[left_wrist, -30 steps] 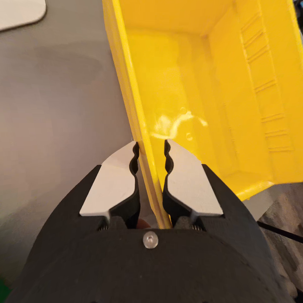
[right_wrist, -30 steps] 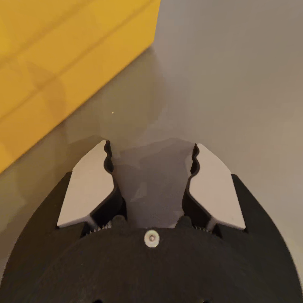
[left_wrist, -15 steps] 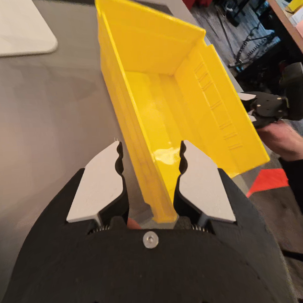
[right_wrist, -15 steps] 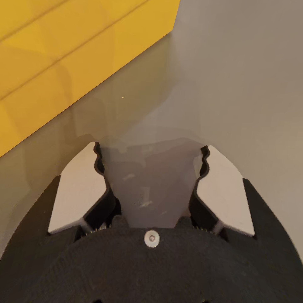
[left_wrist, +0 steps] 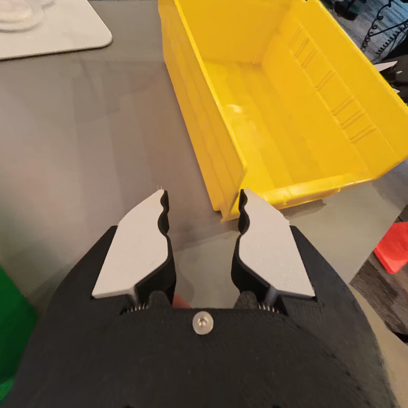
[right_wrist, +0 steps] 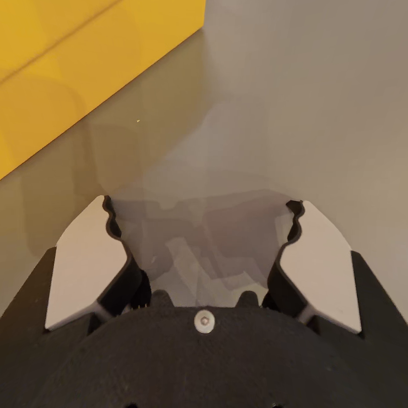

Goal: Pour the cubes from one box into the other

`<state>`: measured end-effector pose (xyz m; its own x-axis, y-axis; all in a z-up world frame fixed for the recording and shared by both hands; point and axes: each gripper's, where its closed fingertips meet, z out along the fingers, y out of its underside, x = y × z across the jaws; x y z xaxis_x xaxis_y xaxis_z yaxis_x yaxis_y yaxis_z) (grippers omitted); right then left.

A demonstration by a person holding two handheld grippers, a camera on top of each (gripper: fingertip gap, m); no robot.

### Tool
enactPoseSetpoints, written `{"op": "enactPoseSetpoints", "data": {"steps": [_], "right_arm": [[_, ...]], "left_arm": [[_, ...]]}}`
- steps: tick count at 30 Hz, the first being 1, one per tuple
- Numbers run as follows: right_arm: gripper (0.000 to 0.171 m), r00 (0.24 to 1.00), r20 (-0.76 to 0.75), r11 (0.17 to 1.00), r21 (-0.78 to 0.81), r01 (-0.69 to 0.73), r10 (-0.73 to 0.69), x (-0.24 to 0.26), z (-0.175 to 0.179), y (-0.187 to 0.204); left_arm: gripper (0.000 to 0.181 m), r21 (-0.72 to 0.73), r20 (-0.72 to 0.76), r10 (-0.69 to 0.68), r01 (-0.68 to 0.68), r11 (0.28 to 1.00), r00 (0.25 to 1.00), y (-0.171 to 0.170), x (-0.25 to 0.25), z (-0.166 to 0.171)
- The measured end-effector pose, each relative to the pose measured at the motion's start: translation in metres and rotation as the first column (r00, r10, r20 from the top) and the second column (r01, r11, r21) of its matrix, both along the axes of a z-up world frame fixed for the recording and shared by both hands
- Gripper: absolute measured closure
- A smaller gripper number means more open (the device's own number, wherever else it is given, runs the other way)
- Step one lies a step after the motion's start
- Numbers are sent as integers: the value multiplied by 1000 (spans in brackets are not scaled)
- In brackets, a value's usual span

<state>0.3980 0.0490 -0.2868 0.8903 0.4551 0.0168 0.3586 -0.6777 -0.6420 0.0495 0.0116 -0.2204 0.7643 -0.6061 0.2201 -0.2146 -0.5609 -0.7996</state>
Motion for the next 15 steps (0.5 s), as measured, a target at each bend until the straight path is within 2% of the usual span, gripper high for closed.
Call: {"op": "enactPoseSetpoints", "data": {"steps": [5,10,15], "right_arm": [[29,1000,0,1000,0,0,0,0,0,0],[29,1000,0,1000,0,0,0,0,1,0],[29,1000,0,1000,0,0,0,0,1,-1]], "left_arm": [[120,54,55,16,-19,998,998,-4,-6,-10],[128,145,77,11,-22,989,997,-6,-11,0],[120,63,165,16,-26,998,986,-1,-14,-4]]}}
